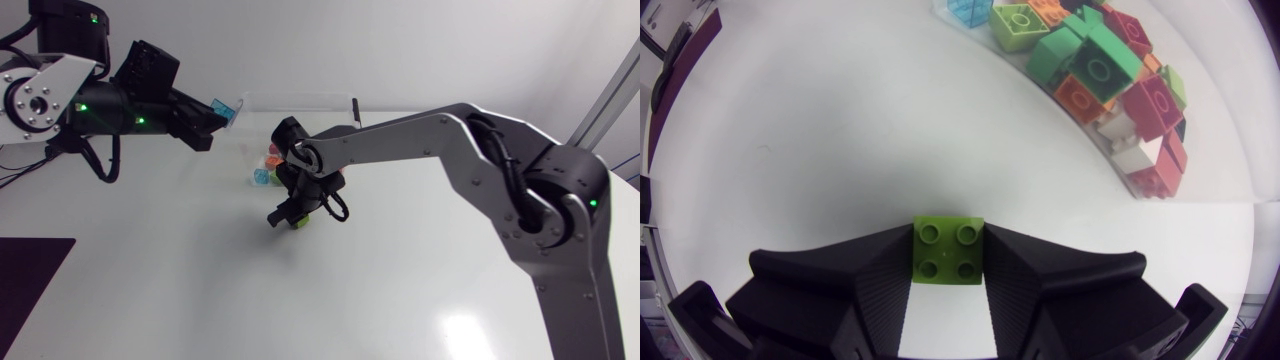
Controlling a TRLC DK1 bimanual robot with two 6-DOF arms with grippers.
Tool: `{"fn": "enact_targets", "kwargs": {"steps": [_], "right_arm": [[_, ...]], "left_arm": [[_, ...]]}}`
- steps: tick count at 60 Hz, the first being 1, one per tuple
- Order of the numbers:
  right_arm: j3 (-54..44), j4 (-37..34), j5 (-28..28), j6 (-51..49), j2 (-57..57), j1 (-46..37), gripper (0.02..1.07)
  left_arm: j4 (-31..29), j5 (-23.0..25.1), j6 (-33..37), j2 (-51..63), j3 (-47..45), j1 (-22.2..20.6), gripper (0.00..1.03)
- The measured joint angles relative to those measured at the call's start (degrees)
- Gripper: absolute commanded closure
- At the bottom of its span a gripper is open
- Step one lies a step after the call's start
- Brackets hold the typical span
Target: Place the duplo bricks in the container
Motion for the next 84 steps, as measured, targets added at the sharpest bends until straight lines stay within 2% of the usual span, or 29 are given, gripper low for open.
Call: {"fn": "enact_targets", "kwargs": {"steps": [17,40,42,46,49,52,55,63,75,84], "right_arm": [[-6.03,1.01,0.02,0.0,-14.8,-2.08,0.73],[-7.17,1.68,0.44,-0.02,-23.61,-4.0,0.73],[-7.21,1.84,0.44,-0.02,-24.13,-4.28,0.73],[-7.21,2.23,0.44,-0.02,-25.22,-4.9,0.73],[-7.21,2.36,0.44,-0.02,-26.14,-5.49,0.73],[-7.21,2.38,0.44,-0.02,-26.99,-6.1,0.73],[-6.99,2.38,0.42,0.0,-27.56,-6.71,0.73],[-5.9,4.94,0.2,-0.02,-27.65,-7.76,0.73],[-3.93,8.48,0.09,-0.02,-27.5,-7.98,0.73],[-0.48,11.45,-0.26,-0.04,-25.27,-8.17,0.73]], "left_arm": [[5.22,0.81,-3.17,10.86,8.44,-0.02,0.84],[7.89,0.83,-5.31,26.29,23.61,-1.79,0.82],[7.91,0.81,-5.53,27.41,24.9,-2.01,0.8],[7.91,0.79,-6.38,29.75,27.41,-2.32,0.62],[7.93,0.46,-6.6,31.71,29.57,-2.49,0.45],[7.74,-0.85,-6.6,33.9,31.78,-2.82,0.19],[5.64,-1.99,-6.6,36.94,35.67,-3.19,0.05],[-0.44,-2.49,-6.58,43.15,43.52,-3.85,0.05],[-6.19,-2.49,-6.54,42.64,43.87,-3.72,0.05],[-7.87,-2.51,-6.34,37.05,41.05,-2.97,0.05]]}}
